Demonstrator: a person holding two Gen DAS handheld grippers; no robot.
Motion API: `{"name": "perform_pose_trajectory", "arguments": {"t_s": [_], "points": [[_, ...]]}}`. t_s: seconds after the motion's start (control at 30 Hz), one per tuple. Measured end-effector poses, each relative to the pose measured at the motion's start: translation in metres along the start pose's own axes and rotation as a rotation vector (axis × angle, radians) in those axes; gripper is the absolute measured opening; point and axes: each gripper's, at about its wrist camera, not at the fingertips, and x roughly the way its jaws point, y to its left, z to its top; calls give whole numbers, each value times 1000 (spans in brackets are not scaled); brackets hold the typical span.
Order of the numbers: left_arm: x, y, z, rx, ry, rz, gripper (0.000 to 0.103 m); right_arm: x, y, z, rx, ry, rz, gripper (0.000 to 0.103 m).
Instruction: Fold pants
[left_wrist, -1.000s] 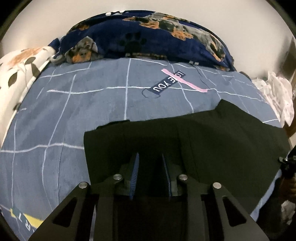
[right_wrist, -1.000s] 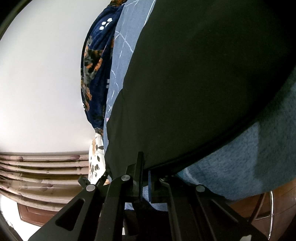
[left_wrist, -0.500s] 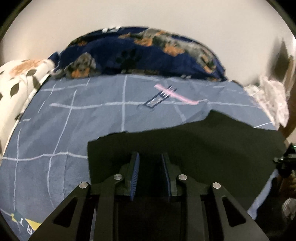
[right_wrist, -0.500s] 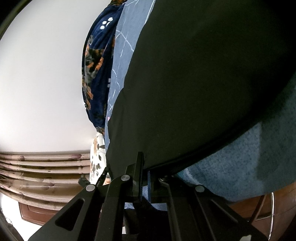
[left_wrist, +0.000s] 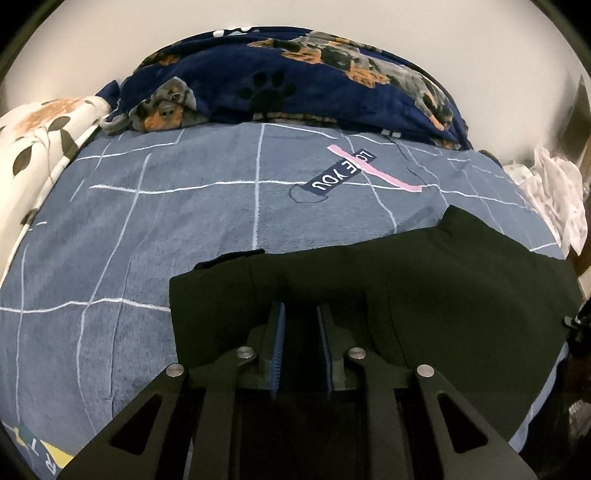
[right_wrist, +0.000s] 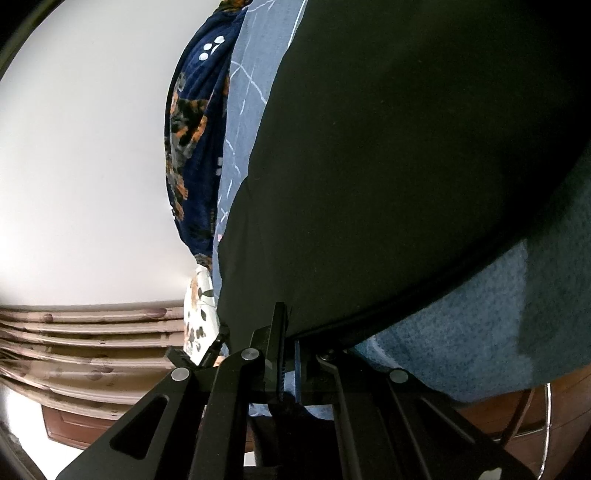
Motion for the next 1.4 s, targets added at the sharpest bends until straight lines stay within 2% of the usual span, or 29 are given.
{"name": "perform_pose_trajectory", "arguments": {"t_s": [0.17,0.33,0.53,0.6,0.67,0.77,0.87,0.9,1.07,1.23,1.4], "points": [[1,-3,-1,13,-3,19,20,-26,-2,9,21,-124,-1,9],[0,-5,-1,23,7,29,20,-79,-29,20,93,-314,30,9],[0,-6,0,28,15,37,20,-146,-51,22,145,-531,26,8],[1,-7,0,29,16,38,20,-164,-56,19,159,-590,4,13],[0,-7,0,29,15,39,20,-177,-61,13,190,-649,30,15],[1,-7,1,35,19,44,20,-186,-60,4,194,-718,57,24],[2,-7,0,41,25,51,20,-183,-58,0,189,-724,82,35],[2,-7,0,43,27,54,20,-179,-59,-1,196,-719,66,38],[2,-7,0,45,27,54,20,-163,-63,-15,209,-728,71,40],[1,-8,1,40,33,53,20,-138,-48,-34,179,-723,65,41],[1,-8,1,40,35,54,20,-111,-28,-39,149,-676,4,43]]}}
